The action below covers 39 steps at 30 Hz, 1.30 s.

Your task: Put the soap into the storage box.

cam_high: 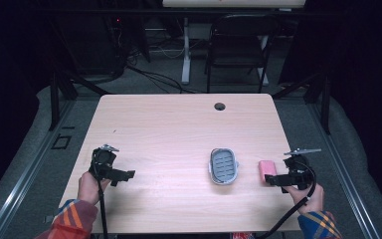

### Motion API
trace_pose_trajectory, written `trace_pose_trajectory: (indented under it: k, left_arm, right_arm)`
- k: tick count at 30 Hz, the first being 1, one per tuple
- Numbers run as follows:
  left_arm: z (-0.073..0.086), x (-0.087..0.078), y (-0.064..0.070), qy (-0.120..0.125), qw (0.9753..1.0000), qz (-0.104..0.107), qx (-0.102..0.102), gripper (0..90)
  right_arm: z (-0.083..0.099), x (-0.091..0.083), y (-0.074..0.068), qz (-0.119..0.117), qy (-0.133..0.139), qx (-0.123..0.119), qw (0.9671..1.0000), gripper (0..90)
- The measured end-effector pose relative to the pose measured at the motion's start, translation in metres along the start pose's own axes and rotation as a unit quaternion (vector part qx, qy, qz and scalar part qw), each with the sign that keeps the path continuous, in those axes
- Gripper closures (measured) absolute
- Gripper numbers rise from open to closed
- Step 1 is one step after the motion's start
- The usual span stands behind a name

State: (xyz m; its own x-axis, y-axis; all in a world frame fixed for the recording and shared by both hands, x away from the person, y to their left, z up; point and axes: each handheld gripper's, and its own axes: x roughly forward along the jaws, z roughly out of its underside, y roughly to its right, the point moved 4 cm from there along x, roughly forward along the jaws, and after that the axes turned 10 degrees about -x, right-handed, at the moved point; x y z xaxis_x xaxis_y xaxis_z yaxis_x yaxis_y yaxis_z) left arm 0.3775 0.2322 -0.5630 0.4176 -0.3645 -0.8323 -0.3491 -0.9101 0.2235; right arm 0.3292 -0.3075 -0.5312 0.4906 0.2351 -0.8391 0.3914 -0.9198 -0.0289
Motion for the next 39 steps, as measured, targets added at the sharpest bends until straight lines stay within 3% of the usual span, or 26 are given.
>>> trace_pose_trajectory:
  k: [7, 14, 16, 27, 39]
  left_arm:
    - [0.0, 0.003, -0.001, -0.004, 1.0, 0.004, -0.001, 0.0]
    - [0.0, 0.002, -0.002, -0.002, 1.0, 0.007, 0.002, 0.0]
    - [0.0, 0.002, -0.003, 0.002, 0.9999, 0.012, -0.001, 0.0]
    - [-0.001, 0.004, -0.002, -0.003, 0.9998, 0.018, 0.003, 0.1]
    - [-0.001, 0.004, -0.002, -0.001, 0.9998, 0.017, 0.003, 0.1]
  right_arm:
    - [0.001, 0.008, 0.002, -0.024, -0.021, 0.0, 0.9995, 0.2]
    - [-0.001, 0.008, 0.001, -0.03, -0.023, 0.006, 0.9993, 0.0]
    - [-0.002, 0.01, 0.0, -0.043, -0.027, 0.005, 0.9987, 0.0]
    - [-0.011, 0.012, -0.003, -0.048, -0.036, 0.0, 0.9982, 0.0]
    - [-0.024, 0.021, 0.008, -0.033, -0.071, 0.027, 0.9965, 0.0]
